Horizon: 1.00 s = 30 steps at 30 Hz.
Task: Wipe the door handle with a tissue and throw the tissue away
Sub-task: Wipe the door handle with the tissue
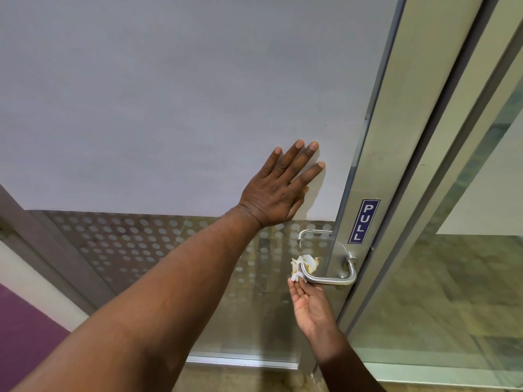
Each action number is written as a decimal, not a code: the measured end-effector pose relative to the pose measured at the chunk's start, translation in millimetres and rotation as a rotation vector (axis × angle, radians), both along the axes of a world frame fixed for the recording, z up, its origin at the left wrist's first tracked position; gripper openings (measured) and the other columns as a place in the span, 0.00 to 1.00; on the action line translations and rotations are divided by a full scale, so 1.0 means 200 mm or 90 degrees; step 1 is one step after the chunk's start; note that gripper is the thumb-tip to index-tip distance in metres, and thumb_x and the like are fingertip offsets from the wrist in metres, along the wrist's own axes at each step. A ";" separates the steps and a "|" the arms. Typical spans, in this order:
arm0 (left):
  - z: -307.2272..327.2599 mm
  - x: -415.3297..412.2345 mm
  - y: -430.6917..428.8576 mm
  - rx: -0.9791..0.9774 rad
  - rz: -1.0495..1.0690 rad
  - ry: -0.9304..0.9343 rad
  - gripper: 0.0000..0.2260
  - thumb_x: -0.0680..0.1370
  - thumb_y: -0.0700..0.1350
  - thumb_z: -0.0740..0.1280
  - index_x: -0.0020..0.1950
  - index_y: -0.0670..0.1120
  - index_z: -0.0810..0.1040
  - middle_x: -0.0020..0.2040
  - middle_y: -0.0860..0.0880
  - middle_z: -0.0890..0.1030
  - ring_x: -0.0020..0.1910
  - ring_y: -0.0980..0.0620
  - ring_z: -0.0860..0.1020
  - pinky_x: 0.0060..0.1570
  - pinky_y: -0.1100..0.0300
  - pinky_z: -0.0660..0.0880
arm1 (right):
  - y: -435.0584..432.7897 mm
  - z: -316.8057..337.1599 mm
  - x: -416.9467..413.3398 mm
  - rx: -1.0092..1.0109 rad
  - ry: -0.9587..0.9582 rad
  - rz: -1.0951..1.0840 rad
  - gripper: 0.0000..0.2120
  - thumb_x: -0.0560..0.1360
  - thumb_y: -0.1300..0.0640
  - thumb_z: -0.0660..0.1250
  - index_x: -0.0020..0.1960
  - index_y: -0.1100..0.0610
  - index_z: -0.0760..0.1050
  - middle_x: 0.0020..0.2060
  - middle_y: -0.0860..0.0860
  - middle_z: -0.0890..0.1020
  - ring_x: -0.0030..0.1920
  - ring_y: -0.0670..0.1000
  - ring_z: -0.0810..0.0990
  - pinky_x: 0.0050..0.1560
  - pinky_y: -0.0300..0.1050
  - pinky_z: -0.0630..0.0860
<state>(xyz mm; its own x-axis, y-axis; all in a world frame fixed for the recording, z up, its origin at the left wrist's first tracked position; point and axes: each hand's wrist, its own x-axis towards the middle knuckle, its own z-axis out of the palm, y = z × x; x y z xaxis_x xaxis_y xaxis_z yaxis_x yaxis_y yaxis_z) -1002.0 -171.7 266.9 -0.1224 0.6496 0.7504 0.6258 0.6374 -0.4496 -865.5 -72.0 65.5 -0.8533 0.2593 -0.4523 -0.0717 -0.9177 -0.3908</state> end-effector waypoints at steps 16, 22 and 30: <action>-0.01 -0.01 -0.01 -0.010 0.004 -0.006 0.30 0.82 0.48 0.61 0.83 0.47 0.57 0.83 0.41 0.54 0.83 0.44 0.42 0.81 0.45 0.39 | -0.06 0.00 0.02 0.022 0.047 0.113 0.23 0.67 0.73 0.63 0.59 0.59 0.77 0.44 0.55 0.84 0.42 0.51 0.82 0.37 0.43 0.79; 0.01 0.04 -0.03 -0.008 -0.004 -0.045 0.29 0.82 0.48 0.60 0.83 0.47 0.58 0.83 0.40 0.58 0.83 0.42 0.50 0.81 0.45 0.41 | 0.03 -0.01 0.17 0.137 0.087 0.147 0.24 0.70 0.74 0.61 0.62 0.60 0.78 0.43 0.55 0.81 0.37 0.50 0.76 0.37 0.42 0.75; -0.08 0.28 0.03 0.010 -0.081 -0.176 0.20 0.82 0.49 0.62 0.74 0.45 0.71 0.81 0.40 0.62 0.82 0.41 0.58 0.80 0.39 0.53 | 0.16 0.07 0.32 0.489 -0.059 0.053 0.20 0.70 0.76 0.64 0.54 0.58 0.83 0.42 0.51 0.88 0.41 0.49 0.83 0.40 0.41 0.76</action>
<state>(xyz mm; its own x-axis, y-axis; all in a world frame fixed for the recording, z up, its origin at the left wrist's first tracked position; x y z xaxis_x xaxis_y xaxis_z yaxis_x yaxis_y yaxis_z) -946.1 -166.5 250.8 -0.2414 0.6617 0.7098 0.7983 0.5513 -0.2425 -801.1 -40.8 80.2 -0.8515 0.4652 -0.2420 0.0497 -0.3877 -0.9204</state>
